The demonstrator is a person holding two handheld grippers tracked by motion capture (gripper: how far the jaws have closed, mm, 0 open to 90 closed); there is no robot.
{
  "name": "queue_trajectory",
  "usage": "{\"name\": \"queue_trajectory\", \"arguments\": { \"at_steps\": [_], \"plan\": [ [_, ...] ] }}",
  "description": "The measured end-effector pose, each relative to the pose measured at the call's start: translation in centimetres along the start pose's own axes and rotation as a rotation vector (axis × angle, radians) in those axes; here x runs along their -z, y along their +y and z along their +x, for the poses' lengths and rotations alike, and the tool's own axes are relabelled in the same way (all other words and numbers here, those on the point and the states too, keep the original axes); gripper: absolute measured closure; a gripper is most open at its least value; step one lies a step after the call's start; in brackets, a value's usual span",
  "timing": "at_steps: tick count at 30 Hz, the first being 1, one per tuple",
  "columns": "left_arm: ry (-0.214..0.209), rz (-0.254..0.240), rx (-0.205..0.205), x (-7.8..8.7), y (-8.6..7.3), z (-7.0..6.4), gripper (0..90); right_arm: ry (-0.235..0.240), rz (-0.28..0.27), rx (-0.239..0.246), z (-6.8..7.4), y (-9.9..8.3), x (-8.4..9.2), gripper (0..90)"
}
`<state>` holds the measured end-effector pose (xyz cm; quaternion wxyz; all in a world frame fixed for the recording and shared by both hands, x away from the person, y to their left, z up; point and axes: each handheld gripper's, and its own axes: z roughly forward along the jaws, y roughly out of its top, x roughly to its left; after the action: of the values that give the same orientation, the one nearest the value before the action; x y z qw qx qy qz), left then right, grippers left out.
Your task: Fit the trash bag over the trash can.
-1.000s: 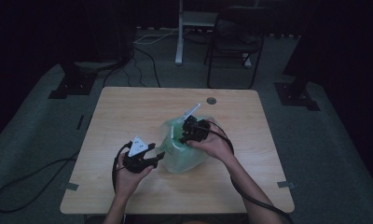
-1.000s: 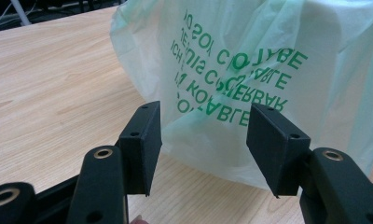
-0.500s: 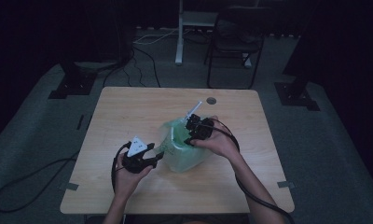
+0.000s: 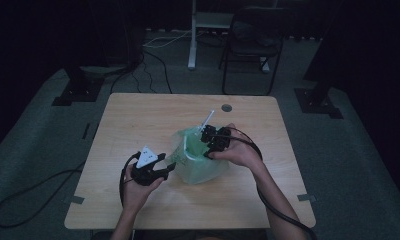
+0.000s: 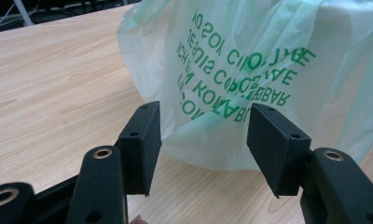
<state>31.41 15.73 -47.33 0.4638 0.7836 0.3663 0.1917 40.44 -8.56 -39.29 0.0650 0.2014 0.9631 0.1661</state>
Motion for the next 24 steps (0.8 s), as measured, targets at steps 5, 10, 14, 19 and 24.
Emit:
{"name": "queue_trajectory", "arguments": {
  "at_steps": [5, 10, 14, 19, 24],
  "plan": [
    [0.001, 0.0, 0.002, 0.0, -0.1, 0.1, 45.8, 0.016, -0.085, -0.026, -0.3, 1.5, -0.6, 53.2],
    [0.004, 0.0, 0.005, 0.1, -0.2, 0.1, 45.2, 0.0, -0.162, -0.031, -0.3, 2.4, -1.1, 53.0],
    [0.005, -0.004, 0.005, 0.1, -0.2, 0.1, 45.2, -0.068, -0.19, -0.099, -1.1, 2.6, -1.1, 53.1],
    [0.008, -0.002, 0.008, 0.1, -0.2, 0.3, 45.0, -0.121, -0.204, -0.161, -1.9, 2.0, -0.8, 50.0],
    [0.005, 0.001, 0.011, 0.0, -0.2, 0.2, 44.8, -0.081, -0.257, -0.162, -1.9, 1.5, 0.3, 45.8]
  ]
}}
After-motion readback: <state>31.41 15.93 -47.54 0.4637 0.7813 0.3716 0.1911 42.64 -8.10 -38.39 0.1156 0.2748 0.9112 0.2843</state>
